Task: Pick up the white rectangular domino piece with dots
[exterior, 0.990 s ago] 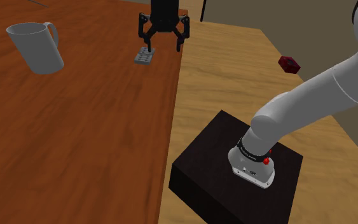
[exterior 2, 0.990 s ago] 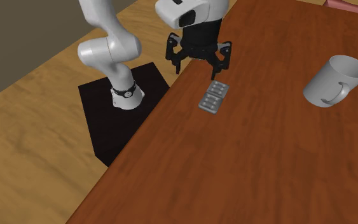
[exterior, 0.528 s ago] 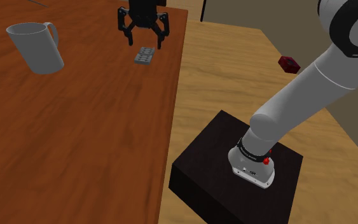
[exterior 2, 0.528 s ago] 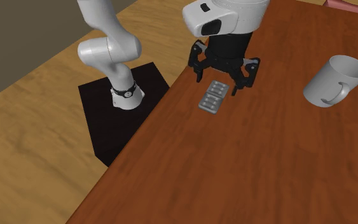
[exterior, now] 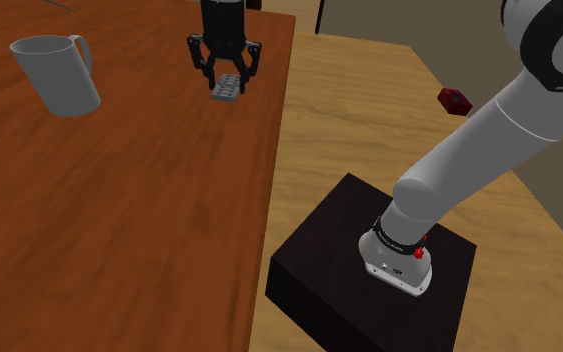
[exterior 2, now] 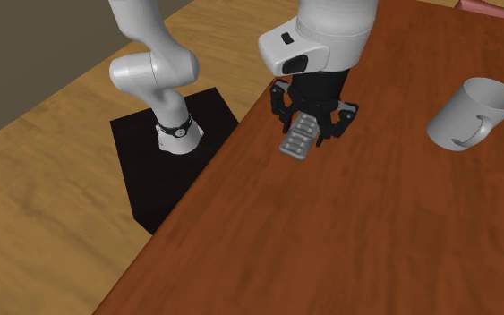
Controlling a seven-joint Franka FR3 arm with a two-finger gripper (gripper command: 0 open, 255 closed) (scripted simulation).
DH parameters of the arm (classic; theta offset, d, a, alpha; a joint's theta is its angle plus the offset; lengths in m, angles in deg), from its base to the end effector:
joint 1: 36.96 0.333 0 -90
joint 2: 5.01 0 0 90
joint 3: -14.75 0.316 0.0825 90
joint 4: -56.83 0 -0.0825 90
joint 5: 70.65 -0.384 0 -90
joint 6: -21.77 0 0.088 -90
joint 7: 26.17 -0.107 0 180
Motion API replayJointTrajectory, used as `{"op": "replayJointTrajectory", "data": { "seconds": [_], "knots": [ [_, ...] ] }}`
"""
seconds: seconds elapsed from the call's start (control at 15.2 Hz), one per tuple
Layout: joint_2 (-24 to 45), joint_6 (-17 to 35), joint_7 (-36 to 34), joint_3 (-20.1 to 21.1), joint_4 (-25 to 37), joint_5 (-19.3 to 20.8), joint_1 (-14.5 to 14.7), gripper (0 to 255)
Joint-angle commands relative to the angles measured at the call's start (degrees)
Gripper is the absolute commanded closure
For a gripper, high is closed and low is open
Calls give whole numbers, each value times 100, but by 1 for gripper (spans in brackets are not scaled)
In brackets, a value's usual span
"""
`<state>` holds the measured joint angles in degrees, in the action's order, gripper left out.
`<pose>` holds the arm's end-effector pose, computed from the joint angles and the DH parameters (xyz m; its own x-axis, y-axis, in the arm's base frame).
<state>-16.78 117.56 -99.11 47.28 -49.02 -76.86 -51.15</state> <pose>0.4688 0.1916 0.5919 0.5623 -0.8269 0.0017 -0.8269 -0.5623 0.0016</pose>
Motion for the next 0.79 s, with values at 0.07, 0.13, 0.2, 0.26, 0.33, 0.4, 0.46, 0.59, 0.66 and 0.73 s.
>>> {"op": "replayJointTrajectory", "data": {
  "seconds": [0.07, 0.13, 0.2, 0.26, 0.33, 0.4, 0.46, 0.59, 0.66, 0.73],
  "knots": [
    [-3, 0, 1, 0, -36, -1, 1, 255],
    [-13, -16, -2, 0, -29, -6, 3, 255],
    [-21, -24, 4, -5, -28, -9, 2, 255],
    [-14, -21, 8, -7, -25, -5, -1, 255],
    [-19, -25, 7, -7, -26, -8, 0, 255],
    [-31, -19, 11, -9, -43, -13, 1, 255],
    [-25, -15, 10, -8, -41, -11, 1, 255],
    [7, -81, -3, -3, 54, 5, -3, 255],
    [19, -159, -9, -4, 143, 13, -6, 255],
    [36, -237, -16, -4, 235, 22, -9, 255]
  ]
}}
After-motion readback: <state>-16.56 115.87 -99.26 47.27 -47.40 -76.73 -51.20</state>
